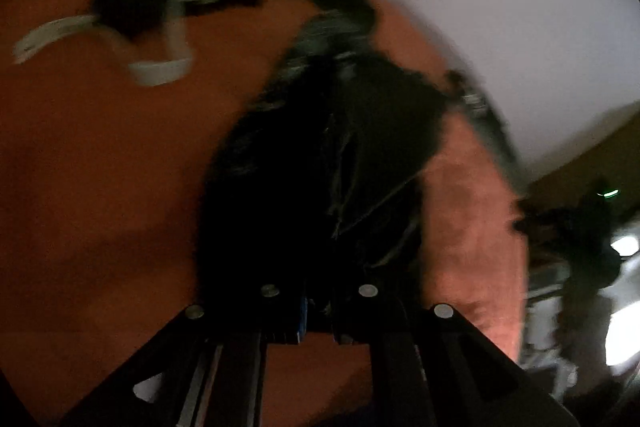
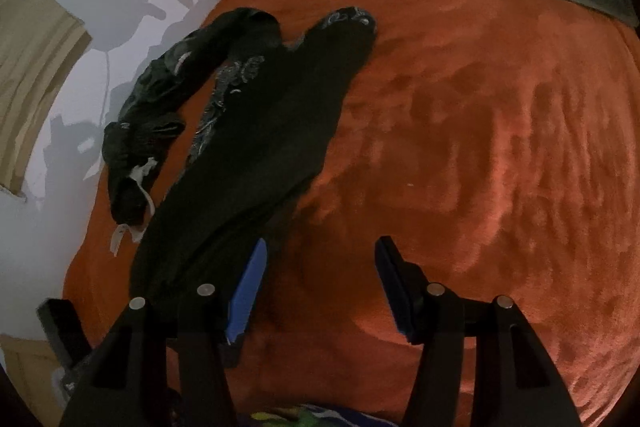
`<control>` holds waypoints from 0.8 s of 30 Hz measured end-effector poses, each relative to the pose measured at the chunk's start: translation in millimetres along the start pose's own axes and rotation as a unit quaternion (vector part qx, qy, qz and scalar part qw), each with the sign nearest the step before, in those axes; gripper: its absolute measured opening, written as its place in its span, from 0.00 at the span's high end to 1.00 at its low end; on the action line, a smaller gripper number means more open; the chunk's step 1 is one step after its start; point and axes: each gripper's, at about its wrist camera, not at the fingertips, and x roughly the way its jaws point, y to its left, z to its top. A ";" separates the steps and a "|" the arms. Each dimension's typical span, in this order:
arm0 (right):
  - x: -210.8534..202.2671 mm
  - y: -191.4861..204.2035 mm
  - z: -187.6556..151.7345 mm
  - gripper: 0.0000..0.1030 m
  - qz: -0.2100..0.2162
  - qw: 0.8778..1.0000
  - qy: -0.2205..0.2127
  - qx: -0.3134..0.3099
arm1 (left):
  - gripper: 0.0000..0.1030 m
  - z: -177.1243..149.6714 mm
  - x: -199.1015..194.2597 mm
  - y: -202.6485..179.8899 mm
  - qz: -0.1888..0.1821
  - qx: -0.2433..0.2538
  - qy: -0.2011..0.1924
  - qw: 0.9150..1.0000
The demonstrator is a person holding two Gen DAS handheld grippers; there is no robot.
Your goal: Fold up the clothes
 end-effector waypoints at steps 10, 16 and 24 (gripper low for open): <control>44.9 107.0 83.3 0.31 -0.015 0.998 0.019 -0.062 | 0.65 -0.4 31.8 -11.9 -0.043 -0.020 0.049 0.998; 158.0 138.8 163.3 0.29 -0.071 0.992 0.093 -0.043 | 0.87 9.2 41.5 -3.3 -0.050 -0.024 0.044 0.997; 271.3 131.3 208.6 0.37 -0.140 0.983 0.118 0.002 | 0.89 19.3 56.2 19.1 -0.075 -0.055 0.045 0.995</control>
